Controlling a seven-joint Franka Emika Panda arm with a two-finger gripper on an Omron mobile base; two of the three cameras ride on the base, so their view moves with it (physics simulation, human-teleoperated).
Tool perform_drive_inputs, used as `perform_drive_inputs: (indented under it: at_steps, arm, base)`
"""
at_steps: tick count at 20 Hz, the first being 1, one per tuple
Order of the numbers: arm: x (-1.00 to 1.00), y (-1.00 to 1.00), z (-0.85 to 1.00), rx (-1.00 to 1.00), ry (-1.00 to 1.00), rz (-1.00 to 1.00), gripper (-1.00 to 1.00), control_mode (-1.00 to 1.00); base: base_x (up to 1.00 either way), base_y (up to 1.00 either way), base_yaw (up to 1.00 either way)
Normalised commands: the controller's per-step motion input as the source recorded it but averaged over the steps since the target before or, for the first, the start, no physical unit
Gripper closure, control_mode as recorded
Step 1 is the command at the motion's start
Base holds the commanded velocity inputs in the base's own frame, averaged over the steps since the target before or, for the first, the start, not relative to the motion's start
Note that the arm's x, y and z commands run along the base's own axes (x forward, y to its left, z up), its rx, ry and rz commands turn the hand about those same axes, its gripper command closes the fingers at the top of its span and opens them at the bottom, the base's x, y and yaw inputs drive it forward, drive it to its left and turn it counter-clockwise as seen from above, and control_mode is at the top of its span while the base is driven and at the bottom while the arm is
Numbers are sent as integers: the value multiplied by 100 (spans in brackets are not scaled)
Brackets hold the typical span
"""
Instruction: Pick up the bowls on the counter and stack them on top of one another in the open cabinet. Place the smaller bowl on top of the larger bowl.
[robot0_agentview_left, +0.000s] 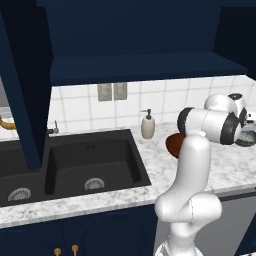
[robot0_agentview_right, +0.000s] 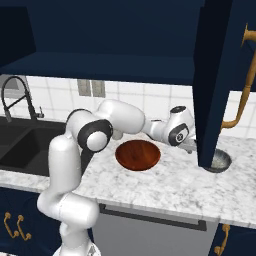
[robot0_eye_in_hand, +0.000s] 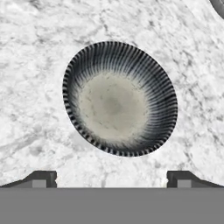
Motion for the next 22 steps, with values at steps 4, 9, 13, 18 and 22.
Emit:
perform_drive_inputs:
  at_steps: [4,9,13,18,22]
  arm:
    - [9,-6,-27,0,5,0,-100,-100]
    - [8,-20,-21,0,2,0,-100,-100]
    - [12,-19,-31,0,5,0,-100,-100]
    - [10,-9,-30,0,5,1,-100,-100]
    - [13,-10,-26,-2,1,1,-100,-100]
  base:
    - [0,0,0]
    - [0,0,0]
    - [0,0,0]
    - [0,0,0]
    - [0,0,0]
